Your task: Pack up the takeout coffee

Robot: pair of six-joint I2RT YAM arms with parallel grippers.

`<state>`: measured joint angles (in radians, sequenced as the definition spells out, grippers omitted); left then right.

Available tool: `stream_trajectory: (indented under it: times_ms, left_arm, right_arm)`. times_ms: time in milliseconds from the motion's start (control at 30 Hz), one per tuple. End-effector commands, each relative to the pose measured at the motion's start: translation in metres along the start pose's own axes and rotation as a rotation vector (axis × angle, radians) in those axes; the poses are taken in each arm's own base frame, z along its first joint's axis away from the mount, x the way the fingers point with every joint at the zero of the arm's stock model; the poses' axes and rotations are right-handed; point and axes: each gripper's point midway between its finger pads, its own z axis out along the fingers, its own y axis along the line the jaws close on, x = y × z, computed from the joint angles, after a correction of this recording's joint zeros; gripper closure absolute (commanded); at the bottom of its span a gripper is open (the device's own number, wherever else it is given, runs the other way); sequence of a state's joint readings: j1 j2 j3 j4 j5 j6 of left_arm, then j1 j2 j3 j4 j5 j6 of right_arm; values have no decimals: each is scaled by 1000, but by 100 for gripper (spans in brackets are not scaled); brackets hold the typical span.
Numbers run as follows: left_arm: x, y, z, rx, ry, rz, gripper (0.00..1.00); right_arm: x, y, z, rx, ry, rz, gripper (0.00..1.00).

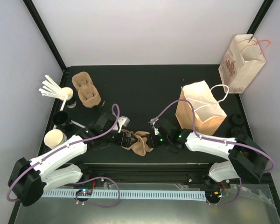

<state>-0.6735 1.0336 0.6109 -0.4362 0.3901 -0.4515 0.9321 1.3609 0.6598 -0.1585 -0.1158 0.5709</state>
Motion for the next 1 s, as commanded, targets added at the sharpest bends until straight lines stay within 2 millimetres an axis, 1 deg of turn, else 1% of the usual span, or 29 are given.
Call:
stream_trajectory:
  times_ms: [0, 67, 200, 300, 400, 467, 600, 733, 800, 867, 900, 967]
  left_arm:
    - [-7, 4, -18, -35, -99, -79, 6]
    - [-9, -4, -33, 8, -170, -115, 4]
    - [-4, -7, -53, 65, -265, -220, 1]
    - [0, -16, -60, 165, -300, -310, 1]
    - [4, -27, -57, 300, -292, -431, 1]
    - [11, -28, -51, 342, -259, -523, 6]
    - [17, -27, -46, 371, -227, -617, 14]
    - [17, -28, -44, 386, -219, -670, 23]
    - [17, -27, -42, 387, -218, -684, 24]
    - [16, -31, -41, 418, -215, -687, 26]
    - [16, -33, -40, 437, -213, -688, 29]
    - [16, -35, -38, 451, -210, -686, 39]
  right_arm:
    - [-4, 7, 0, -16, -50, -44, 44]
    - [-7, 8, -1, -4, -92, -51, 45]
    - [-11, 9, -4, 42, -147, -85, 45]
    - [-15, 13, -7, 79, -186, -128, 45]
    - [-20, 16, -12, 120, -226, -165, 45]
    - [-23, 19, -15, 136, -251, -190, 45]
    - [-26, 27, -20, 163, -292, -236, 44]
    - [-25, 34, -19, 183, -300, -268, 44]
    - [-26, 36, -19, 196, -303, -284, 44]
    - [-24, 38, -18, 208, -303, -301, 44]
    - [-24, 39, -18, 212, -304, -308, 44]
    - [-23, 40, -18, 225, -308, -316, 44]
